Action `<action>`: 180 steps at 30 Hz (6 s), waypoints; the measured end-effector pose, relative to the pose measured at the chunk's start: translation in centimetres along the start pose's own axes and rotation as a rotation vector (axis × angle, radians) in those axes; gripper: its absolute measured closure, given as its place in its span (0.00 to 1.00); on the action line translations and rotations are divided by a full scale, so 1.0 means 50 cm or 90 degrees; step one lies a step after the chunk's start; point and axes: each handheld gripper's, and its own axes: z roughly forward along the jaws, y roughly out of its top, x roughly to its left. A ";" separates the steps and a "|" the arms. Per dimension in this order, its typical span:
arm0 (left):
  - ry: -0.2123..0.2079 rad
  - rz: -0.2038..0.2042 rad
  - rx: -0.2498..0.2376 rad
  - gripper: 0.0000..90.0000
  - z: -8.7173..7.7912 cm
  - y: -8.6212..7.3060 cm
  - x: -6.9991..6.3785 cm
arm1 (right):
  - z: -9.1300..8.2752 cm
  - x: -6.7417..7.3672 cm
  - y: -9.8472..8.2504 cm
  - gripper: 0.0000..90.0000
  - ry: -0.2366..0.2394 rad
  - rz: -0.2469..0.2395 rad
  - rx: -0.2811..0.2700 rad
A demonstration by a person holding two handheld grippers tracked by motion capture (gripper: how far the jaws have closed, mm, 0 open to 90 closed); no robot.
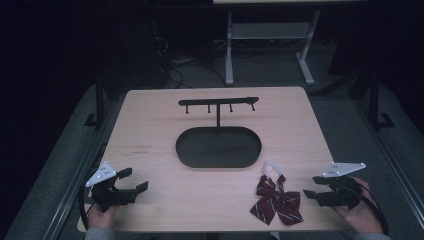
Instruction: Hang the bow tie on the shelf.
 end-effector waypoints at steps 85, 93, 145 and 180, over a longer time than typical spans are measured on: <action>-0.003 0.010 -0.002 0.15 0.001 0.006 0.002 | 0.228 -0.011 0.263 0.87 0.067 -0.153 0.238; -0.003 0.009 -0.005 0.15 0.000 0.006 0.001 | 0.229 -0.004 0.264 0.97 0.060 -0.157 0.245; 0.003 0.003 -0.010 0.15 -0.002 0.005 0.001 | 0.084 0.052 0.359 0.98 0.105 -0.203 0.163; 0.001 0.006 -0.018 0.15 -0.004 0.006 0.005 | 0.038 0.082 0.474 0.98 0.101 -0.248 0.140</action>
